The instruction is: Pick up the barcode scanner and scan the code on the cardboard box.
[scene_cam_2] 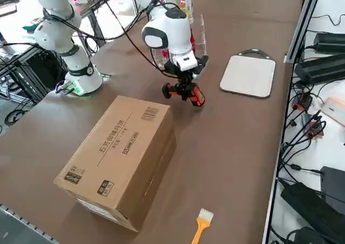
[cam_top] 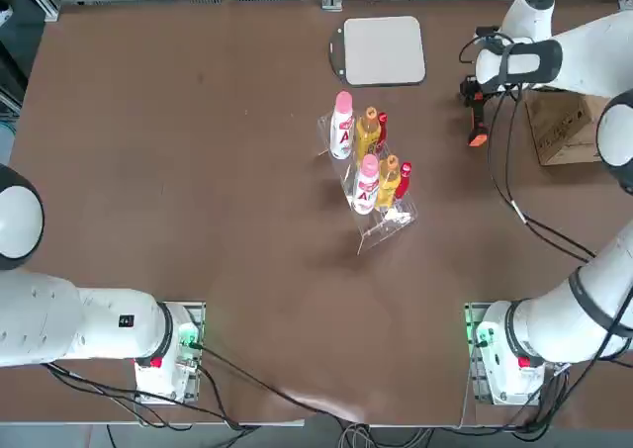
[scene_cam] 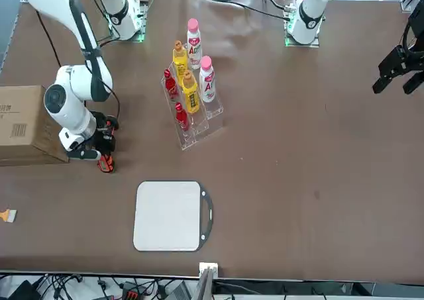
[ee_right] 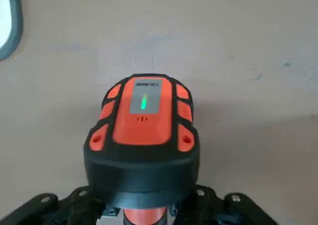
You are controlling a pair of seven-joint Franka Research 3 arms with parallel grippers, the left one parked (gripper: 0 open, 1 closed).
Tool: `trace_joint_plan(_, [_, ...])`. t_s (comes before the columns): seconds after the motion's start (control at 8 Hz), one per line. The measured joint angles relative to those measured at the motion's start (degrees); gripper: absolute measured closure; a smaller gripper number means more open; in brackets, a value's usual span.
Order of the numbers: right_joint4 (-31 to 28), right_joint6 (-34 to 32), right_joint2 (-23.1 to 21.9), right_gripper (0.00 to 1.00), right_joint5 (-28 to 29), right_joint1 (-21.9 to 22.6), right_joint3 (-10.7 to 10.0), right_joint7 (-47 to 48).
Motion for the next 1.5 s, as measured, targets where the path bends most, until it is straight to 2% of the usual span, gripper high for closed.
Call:
trace_joint_plan(0.38, [0.01,1.95,2.22,0.57,-0.01,0.39,0.17,-0.05])
trace_joint_plan(0.62, [0.03,2.39,2.40,0.51,-0.01,0.44,0.16,-0.07])
trace_joint_plan(0.75, [0.04,2.49,2.40,0.44,-0.01,0.44,0.16,-0.07])
trace_joint_plan(1.0, [0.30,2.72,2.35,0.08,-0.01,0.46,0.16,-0.07])
trace_joint_plan(1.12, [0.84,2.74,2.09,0.00,-0.01,0.51,0.16,-0.09])
trace_joint_plan(1.25, [1.65,1.99,1.11,0.00,-0.01,0.58,0.17,-0.09])
trace_joint_plan(1.38, [3.30,-1.61,-0.99,0.00,-0.01,0.70,0.18,-0.09])
trace_joint_plan(1.5, [6.27,-8.04,-4.09,0.00,-0.01,0.75,0.18,-0.06])
